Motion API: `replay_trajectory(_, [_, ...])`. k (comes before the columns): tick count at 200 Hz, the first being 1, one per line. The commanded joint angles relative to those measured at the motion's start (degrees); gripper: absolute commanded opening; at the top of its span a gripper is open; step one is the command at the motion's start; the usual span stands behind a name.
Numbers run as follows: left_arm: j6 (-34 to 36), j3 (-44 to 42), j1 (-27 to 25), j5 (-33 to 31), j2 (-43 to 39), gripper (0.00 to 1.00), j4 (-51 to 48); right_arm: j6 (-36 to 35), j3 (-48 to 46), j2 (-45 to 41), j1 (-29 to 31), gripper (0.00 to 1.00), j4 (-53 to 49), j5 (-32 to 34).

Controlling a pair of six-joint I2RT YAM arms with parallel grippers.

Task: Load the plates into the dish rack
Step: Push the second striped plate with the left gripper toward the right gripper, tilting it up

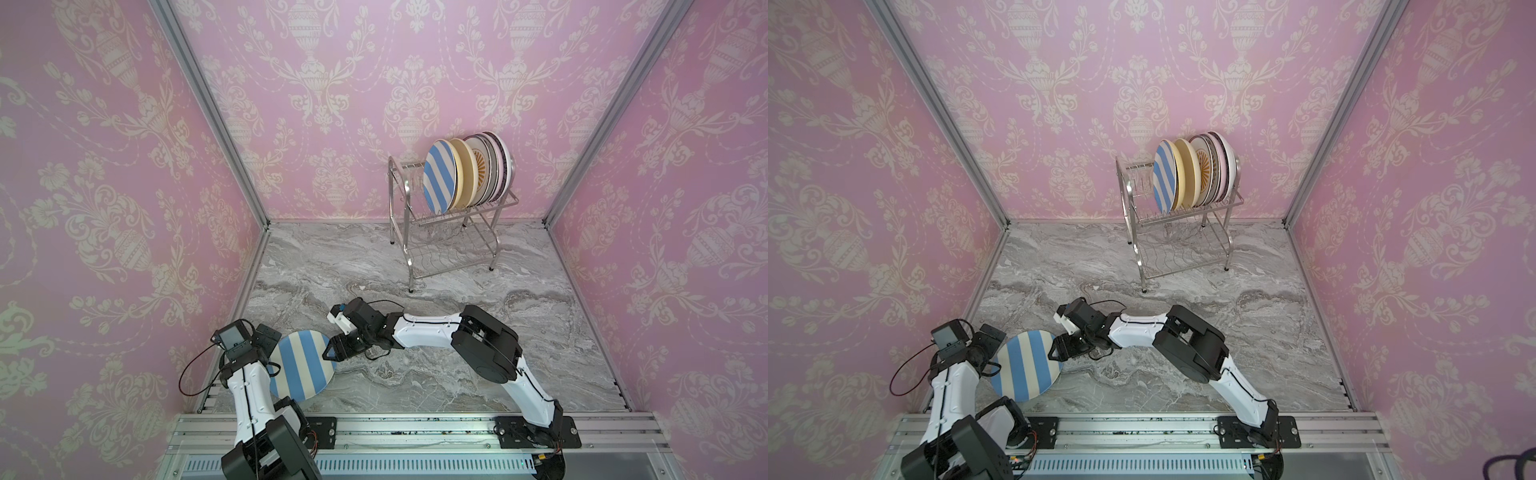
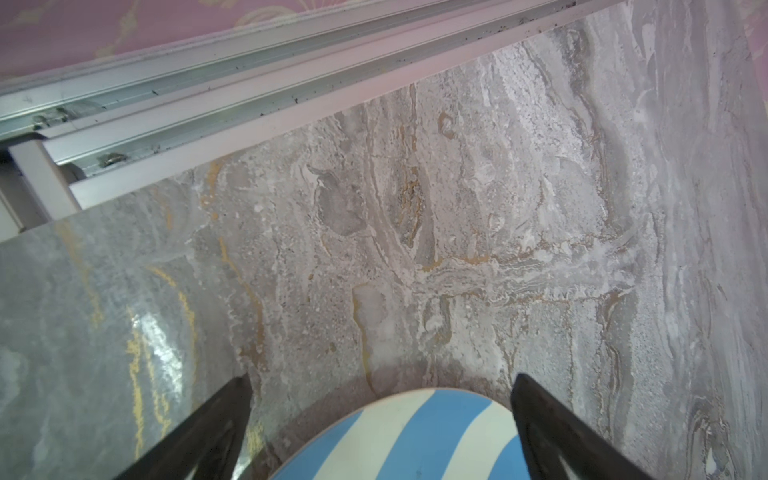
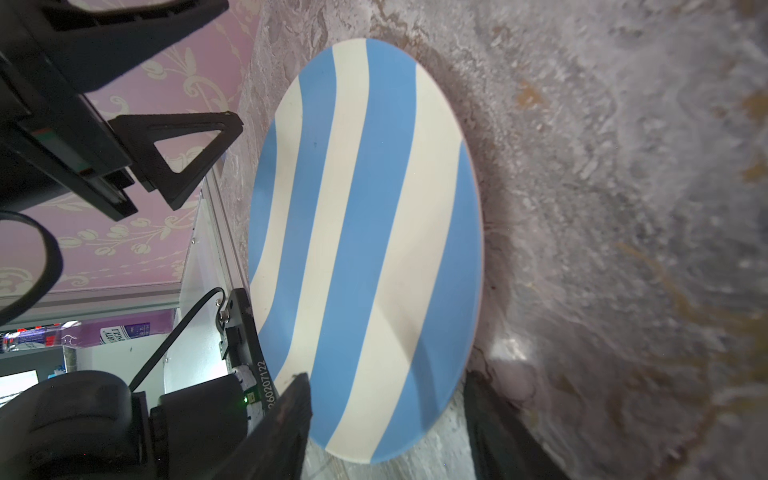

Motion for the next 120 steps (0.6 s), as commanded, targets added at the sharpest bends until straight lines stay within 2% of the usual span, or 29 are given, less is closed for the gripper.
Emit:
replay_trajectory(1, [0.2,-2.0,0.6,1.0,1.3,0.99,1.1,0.8,1.9,1.8,0.5,0.6,-1.6,-0.8])
replay_trajectory(76, [-1.8,-4.2,0.6,8.8,5.0,0.99,5.6,2.6,0.8,2.9,0.5,0.58,0.4,-1.0])
replay_trajectory(120, [-3.8,-5.5,0.6,12.7,2.2,0.99,4.9,3.9,-0.1,3.0,0.5,0.57,2.7,-0.8])
